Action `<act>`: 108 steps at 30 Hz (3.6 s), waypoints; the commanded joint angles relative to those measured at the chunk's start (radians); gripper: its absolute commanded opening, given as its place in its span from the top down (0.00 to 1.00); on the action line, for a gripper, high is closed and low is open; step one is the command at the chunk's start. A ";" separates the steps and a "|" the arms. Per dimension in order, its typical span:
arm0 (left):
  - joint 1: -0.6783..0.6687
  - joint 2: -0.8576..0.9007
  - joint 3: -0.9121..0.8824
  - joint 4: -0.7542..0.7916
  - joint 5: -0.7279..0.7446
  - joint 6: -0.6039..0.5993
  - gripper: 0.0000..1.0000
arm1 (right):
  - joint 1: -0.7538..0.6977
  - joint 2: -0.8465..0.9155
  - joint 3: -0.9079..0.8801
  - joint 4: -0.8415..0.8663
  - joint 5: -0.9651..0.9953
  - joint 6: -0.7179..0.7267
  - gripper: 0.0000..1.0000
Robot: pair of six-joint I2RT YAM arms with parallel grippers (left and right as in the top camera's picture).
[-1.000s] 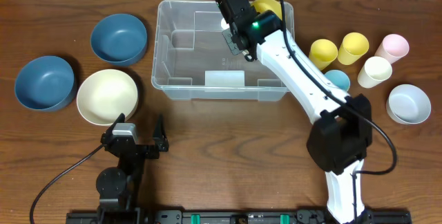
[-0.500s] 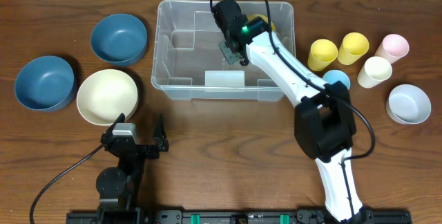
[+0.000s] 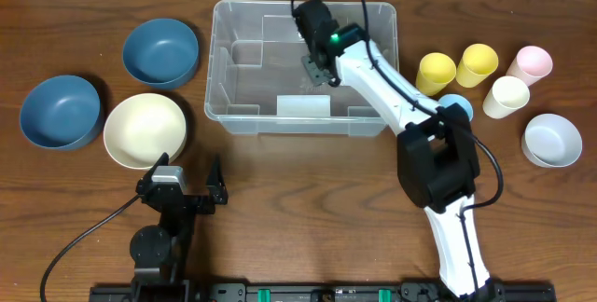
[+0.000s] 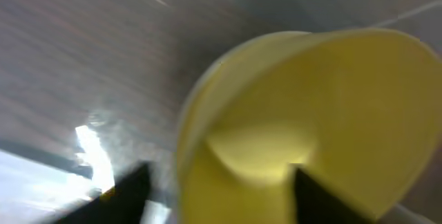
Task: Pack container
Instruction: 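Carry the yellow bowl over the container and lower it onto the white bowl, then press the yellow bowl down into the white bowl, then release, then move the right gripper to the light-grey bowl and grasp its rim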
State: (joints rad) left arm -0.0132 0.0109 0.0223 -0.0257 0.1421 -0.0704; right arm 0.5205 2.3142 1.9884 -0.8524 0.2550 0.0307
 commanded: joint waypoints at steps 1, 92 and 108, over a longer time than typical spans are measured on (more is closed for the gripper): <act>0.005 -0.006 -0.018 -0.034 0.007 0.013 0.02 | -0.003 0.001 0.022 -0.014 0.007 -0.020 0.17; 0.006 -0.006 -0.018 -0.034 0.007 0.013 0.02 | -0.192 0.071 0.990 -0.846 -0.053 0.201 0.23; 0.006 -0.006 -0.018 -0.034 0.007 0.013 0.02 | -0.538 -0.474 0.441 -0.846 -0.087 0.358 0.28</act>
State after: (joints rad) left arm -0.0132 0.0109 0.0223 -0.0257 0.1421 -0.0708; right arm 0.0448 1.9179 2.5603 -1.6936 0.1307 0.3405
